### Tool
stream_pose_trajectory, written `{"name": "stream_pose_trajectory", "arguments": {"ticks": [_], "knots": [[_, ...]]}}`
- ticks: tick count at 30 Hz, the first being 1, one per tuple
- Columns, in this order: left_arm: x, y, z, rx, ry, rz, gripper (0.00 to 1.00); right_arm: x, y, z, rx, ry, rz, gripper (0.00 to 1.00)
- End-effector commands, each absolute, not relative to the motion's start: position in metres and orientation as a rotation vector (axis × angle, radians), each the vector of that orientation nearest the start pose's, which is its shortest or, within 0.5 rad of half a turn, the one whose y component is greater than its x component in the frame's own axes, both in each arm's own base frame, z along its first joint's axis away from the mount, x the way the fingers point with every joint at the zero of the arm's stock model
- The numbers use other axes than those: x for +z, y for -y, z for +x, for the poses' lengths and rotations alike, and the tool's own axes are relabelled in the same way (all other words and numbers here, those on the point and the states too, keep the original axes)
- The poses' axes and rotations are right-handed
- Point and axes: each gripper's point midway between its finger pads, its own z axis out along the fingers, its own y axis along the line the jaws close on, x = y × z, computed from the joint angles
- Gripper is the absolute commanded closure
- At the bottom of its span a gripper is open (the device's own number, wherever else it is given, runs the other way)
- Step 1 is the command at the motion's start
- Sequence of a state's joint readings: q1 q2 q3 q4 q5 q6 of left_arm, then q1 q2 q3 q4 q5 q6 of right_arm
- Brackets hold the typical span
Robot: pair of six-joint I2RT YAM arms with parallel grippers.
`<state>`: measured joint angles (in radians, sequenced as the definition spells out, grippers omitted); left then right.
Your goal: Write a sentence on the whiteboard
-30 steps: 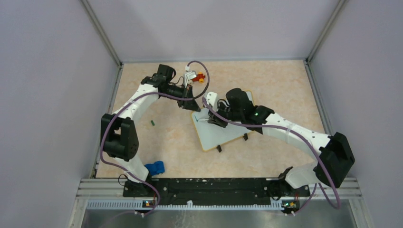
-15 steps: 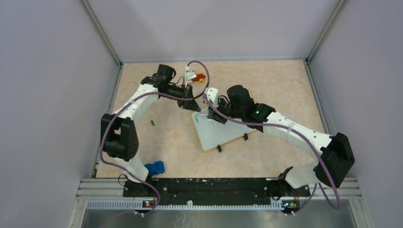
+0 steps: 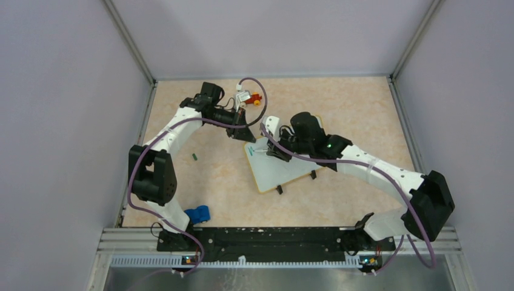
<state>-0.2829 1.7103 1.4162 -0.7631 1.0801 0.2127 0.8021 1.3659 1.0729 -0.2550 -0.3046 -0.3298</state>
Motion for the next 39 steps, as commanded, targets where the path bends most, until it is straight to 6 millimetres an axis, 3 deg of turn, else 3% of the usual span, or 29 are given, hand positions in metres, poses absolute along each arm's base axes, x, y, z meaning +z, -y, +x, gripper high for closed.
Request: {"name": "stream_pose_trajectory", "arguments": {"ticks": [1,9,21,39], "knots": [[0.202,0.246,0.294,-1.426,-2.125,0.949,1.0,0.201,-0.312,0.253,0.588,-1.7,-1.292,1.0],[0.2,0.246,0.294,-1.428,-2.131,0.945,1.0,0.199,-0.311,0.251,0.595,-1.702,-1.298,1.0],[0.199,0.245,0.294,-1.418,-2.132,0.948,1.0,0.22,-0.319,0.261,0.589,-1.67,-1.263,1.0],[0.197,0.245,0.295,-1.416,-2.138,0.946,1.0,0.232,-0.322,0.273,0.567,-1.653,-1.247,1.0]]}}
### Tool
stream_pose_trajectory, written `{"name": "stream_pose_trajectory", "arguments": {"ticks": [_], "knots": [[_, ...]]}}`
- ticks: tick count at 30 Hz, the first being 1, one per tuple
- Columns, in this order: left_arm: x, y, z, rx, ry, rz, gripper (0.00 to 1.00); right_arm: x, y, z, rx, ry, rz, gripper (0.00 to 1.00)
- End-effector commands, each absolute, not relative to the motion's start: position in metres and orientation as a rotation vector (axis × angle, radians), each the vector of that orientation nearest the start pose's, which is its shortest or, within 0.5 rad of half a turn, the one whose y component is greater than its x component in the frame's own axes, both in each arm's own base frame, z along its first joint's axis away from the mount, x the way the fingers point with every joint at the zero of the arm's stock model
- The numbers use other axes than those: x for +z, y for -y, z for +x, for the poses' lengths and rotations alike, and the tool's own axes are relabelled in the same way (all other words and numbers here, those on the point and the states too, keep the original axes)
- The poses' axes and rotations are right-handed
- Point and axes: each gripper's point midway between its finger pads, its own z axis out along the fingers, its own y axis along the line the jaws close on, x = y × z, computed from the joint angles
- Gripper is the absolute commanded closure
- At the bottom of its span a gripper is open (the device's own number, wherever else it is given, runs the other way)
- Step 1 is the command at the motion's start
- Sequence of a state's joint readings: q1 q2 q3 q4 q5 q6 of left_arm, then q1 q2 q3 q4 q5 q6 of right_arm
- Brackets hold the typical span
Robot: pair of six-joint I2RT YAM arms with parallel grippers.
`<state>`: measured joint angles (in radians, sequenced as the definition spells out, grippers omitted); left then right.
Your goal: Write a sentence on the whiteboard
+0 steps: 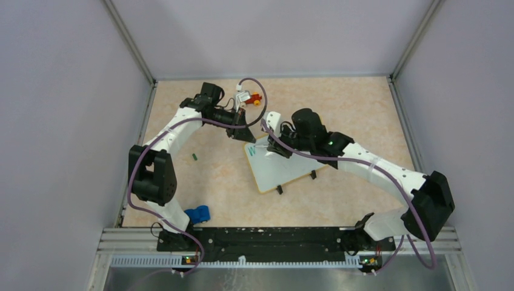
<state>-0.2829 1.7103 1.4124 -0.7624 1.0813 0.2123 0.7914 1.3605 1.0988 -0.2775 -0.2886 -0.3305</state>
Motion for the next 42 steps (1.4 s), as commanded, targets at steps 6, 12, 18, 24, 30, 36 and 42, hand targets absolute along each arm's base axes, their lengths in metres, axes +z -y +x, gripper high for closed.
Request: {"name": "stream_pose_trajectory", "arguments": {"ticks": [6,12,18,24,30,36,42], "knots": [[0.198,0.245,0.295,-1.411,-2.135,0.948,1.0,0.233,-0.321,0.254,0.633,-1.638,-1.312,1.0],[0.198,0.245,0.294,-1.413,-2.134,0.949,1.0,0.231,-0.316,0.236,0.693,-1.645,-1.353,1.0],[0.2,0.245,0.293,-1.413,-2.129,0.95,1.0,0.225,-0.306,0.25,0.651,-1.685,-1.273,1.0],[0.201,0.246,0.292,-1.413,-2.127,0.951,1.0,0.229,-0.305,0.266,0.602,-1.7,-1.216,1.0],[0.201,0.246,0.293,-1.413,-2.127,0.951,1.0,0.227,-0.308,0.265,0.618,-1.702,-1.229,1.0],[0.2,0.246,0.293,-1.415,-2.127,0.952,1.0,0.219,-0.307,0.264,0.612,-1.717,-1.246,1.0],[0.2,0.245,0.293,-1.413,-2.129,0.949,1.0,0.217,-0.308,0.269,0.598,-1.727,-1.236,1.0]]}}
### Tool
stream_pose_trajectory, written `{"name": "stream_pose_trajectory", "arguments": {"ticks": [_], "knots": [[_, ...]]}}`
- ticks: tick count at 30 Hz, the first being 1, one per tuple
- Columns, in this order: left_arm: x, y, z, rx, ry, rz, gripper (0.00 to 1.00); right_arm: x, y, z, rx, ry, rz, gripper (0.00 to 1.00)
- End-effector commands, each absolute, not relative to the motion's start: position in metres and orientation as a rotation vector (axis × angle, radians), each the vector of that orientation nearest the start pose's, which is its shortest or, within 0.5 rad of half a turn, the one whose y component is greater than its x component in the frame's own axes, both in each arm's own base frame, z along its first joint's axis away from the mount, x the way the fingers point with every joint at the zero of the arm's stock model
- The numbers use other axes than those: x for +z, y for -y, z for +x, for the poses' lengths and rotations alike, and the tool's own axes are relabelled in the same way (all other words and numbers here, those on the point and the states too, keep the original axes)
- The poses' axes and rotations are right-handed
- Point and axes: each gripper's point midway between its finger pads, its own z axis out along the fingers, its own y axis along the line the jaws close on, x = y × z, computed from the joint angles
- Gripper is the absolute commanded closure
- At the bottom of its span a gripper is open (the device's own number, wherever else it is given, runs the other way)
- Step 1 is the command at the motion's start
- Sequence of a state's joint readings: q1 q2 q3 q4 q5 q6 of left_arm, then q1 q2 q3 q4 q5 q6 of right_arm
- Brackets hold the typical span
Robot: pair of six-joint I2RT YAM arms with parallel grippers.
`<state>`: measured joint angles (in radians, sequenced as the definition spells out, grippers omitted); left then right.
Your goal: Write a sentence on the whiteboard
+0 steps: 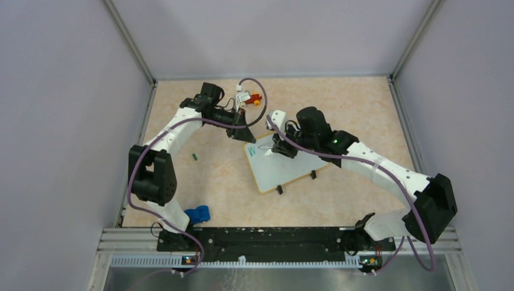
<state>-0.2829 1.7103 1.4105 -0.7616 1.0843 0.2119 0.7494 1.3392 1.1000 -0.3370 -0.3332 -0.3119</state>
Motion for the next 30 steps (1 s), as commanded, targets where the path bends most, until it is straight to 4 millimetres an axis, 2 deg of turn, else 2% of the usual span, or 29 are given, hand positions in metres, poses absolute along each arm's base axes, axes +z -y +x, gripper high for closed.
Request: {"name": "stream_pose_trajectory", "arguments": {"ticks": [1,19,30], "knots": [[0.2,0.245,0.293,-1.412,-2.129,0.95,1.0,0.217,-0.308,0.27,0.596,-1.729,-1.233,1.0],[0.201,0.246,0.294,-1.413,-2.126,0.95,1.0,0.218,-0.316,0.275,0.606,-1.723,-1.229,1.0],[0.2,0.246,0.293,-1.41,-2.126,0.953,1.0,0.205,-0.316,0.266,0.609,-1.733,-1.282,1.0]]}}
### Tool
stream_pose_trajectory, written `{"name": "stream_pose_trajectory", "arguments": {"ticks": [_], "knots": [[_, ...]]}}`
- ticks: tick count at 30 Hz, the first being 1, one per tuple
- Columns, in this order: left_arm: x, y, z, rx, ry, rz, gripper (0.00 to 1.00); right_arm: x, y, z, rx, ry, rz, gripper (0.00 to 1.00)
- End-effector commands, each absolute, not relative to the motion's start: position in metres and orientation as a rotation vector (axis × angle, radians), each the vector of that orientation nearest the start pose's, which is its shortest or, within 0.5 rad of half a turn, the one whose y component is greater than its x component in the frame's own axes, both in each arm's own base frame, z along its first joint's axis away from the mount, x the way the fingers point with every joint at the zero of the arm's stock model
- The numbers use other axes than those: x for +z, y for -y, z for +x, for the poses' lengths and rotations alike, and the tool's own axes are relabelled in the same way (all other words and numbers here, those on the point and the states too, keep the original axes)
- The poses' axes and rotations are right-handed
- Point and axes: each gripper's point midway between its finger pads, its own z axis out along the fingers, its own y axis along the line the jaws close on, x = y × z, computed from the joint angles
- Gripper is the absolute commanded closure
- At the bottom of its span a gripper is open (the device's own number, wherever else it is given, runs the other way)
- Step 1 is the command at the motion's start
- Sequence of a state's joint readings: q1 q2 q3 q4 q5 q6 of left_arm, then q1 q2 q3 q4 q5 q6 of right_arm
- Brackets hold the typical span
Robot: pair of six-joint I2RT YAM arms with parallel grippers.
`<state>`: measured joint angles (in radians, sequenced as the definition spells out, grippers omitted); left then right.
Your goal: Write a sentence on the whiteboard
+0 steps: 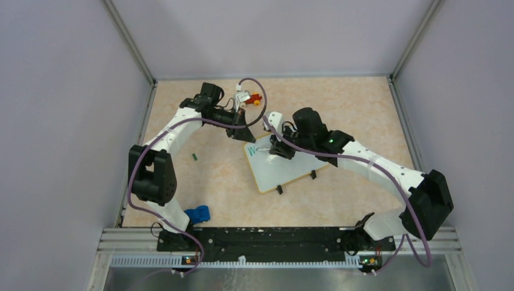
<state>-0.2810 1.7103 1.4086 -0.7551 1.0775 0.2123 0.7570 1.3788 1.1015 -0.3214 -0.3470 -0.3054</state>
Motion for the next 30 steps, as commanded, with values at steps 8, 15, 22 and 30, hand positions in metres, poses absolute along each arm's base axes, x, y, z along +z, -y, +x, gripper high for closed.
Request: {"name": "stream_pose_trajectory", "arguments": {"ticks": [8,15,22,30], "knots": [[0.2,0.245,0.293,-1.41,-2.127,0.953,1.0,0.201,-0.31,0.261,0.594,-1.743,-1.285,1.0],[0.2,0.245,0.293,-1.409,-2.129,0.952,1.0,0.2,-0.305,0.257,0.594,-1.746,-1.292,1.0],[0.2,0.245,0.293,-1.408,-2.129,0.951,1.0,0.199,-0.302,0.255,0.587,-1.748,-1.296,1.0],[0.201,0.246,0.293,-1.41,-2.127,0.952,1.0,0.209,-0.296,0.266,0.567,-1.745,-1.251,1.0]]}}
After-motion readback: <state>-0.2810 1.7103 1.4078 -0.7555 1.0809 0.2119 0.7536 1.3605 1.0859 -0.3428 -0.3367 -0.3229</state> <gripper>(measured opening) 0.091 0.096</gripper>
